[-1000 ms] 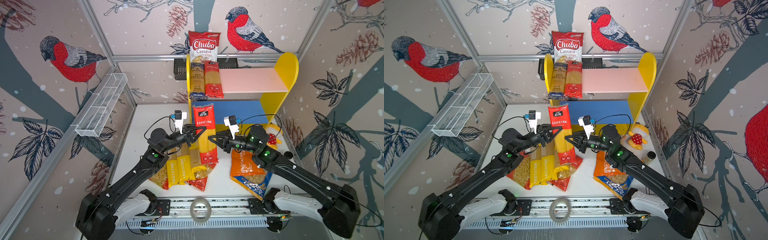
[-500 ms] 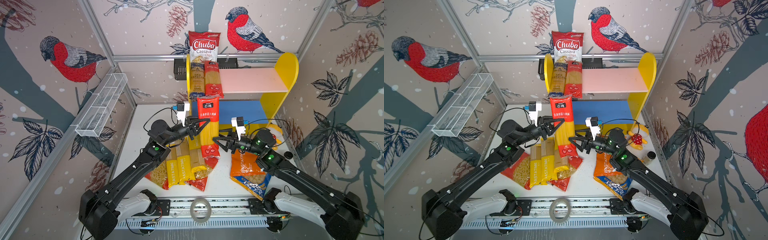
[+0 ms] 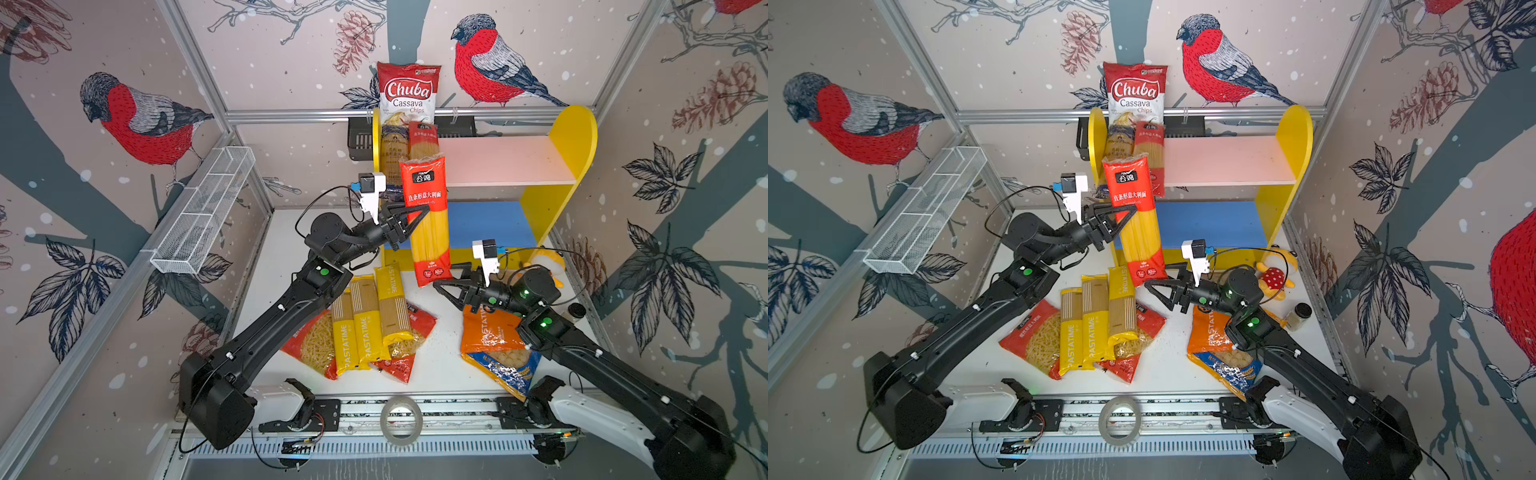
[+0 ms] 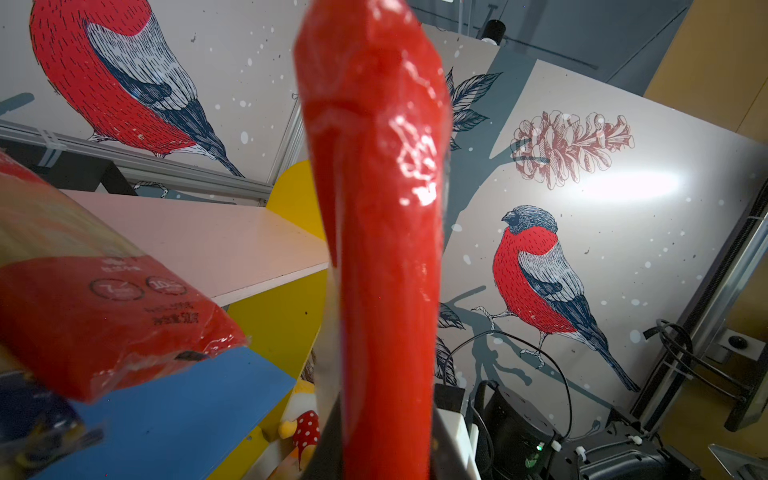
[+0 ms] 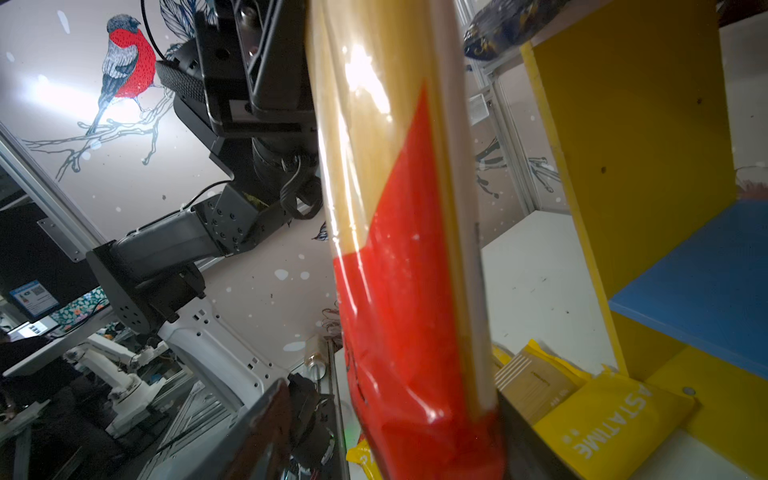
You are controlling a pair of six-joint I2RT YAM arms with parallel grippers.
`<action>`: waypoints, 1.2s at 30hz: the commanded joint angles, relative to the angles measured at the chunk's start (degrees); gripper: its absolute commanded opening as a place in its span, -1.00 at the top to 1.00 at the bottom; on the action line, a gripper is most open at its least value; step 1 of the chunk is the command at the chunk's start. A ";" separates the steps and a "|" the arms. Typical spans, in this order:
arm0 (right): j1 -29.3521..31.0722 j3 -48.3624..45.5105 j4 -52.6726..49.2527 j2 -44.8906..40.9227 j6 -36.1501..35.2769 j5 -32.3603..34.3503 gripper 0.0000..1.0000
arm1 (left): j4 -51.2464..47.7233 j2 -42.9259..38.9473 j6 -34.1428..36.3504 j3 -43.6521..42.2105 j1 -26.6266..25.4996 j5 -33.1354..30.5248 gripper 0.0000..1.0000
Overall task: Place and organize the pasta boxes and bags onto the shelf
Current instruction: 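Carry the red spaghetti bag up toward the pink shelf with both grippers, then set the bag beside the other red bag and open both grippers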
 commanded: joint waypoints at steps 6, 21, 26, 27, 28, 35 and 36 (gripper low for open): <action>-0.45 0.90 12.79 3.39 6.42 -0.98 0.01 | 10.98 2.58 -3.04 3.15 -0.10 0.14 1.00; -8.09 9.03 19.17 8.59 15.95 -0.74 0.68 | -0.56 10.89 1.70 19.08 0.11 -1.76 0.53; -11.47 13.41 18.05 9.91 19.07 -0.59 0.80 | -3.22 12.31 0.94 20.89 2.42 -3.07 -0.06; -11.97 14.24 17.69 9.99 19.51 -0.24 0.83 | -3.48 12.24 0.39 20.47 3.01 -3.41 -0.12; -12.50 15.07 17.09 10.27 19.98 0.35 0.86 | -3.35 12.02 -0.24 19.83 3.65 -3.90 -0.18; -14.48 25.93 4.57 15.22 22.14 4.19 1.00 | -0.68 8.82 -3.06 12.58 5.08 -4.91 -0.23; -14.83 27.07 3.79 15.87 23.13 4.69 1.00 | -0.29 8.14 -3.18 11.34 5.08 -4.95 -0.23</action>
